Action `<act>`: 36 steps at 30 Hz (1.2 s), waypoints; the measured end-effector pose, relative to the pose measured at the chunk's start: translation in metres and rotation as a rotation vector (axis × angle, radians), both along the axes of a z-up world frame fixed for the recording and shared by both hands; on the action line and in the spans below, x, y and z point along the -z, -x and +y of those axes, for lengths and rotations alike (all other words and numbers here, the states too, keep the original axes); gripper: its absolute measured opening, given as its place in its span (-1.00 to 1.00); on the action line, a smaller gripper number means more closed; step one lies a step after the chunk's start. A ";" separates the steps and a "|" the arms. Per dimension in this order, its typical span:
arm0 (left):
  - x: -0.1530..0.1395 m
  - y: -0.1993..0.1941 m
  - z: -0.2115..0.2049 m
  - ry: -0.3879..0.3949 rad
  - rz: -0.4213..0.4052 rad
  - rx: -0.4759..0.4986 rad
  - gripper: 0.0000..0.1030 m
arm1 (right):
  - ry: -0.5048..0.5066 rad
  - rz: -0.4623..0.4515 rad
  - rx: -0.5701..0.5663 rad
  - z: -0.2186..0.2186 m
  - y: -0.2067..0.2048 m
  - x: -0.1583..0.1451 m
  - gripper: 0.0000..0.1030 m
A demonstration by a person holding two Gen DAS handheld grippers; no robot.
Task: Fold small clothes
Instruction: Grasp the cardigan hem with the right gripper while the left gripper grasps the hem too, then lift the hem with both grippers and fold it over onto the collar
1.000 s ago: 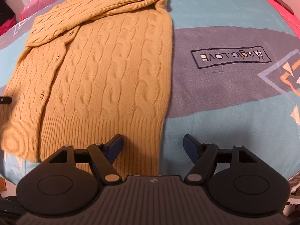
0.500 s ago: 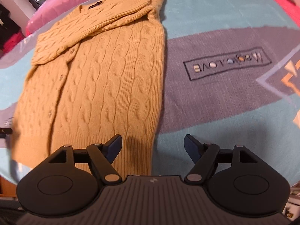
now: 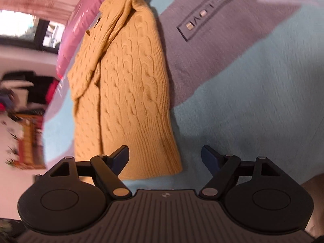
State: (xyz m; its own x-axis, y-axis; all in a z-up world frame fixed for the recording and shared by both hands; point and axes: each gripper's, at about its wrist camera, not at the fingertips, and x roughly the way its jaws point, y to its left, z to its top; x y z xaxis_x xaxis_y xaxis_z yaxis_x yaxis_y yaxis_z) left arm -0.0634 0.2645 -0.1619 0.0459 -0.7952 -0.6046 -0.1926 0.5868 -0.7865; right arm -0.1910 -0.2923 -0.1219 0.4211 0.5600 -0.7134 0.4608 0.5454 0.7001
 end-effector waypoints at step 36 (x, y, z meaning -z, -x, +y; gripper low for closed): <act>0.002 -0.027 -0.046 -0.051 -0.041 -0.009 0.61 | -0.105 -0.039 -0.191 0.011 -0.048 0.006 -0.73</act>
State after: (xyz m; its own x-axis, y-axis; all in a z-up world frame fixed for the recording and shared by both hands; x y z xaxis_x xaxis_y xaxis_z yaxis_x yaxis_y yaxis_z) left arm -0.0362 0.2183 -0.1634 0.0782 -0.7627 -0.6420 -0.1660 0.6250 -0.7627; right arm -0.1429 -0.2810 -0.1276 0.3268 0.7028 -0.6319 0.3277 0.5428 0.7733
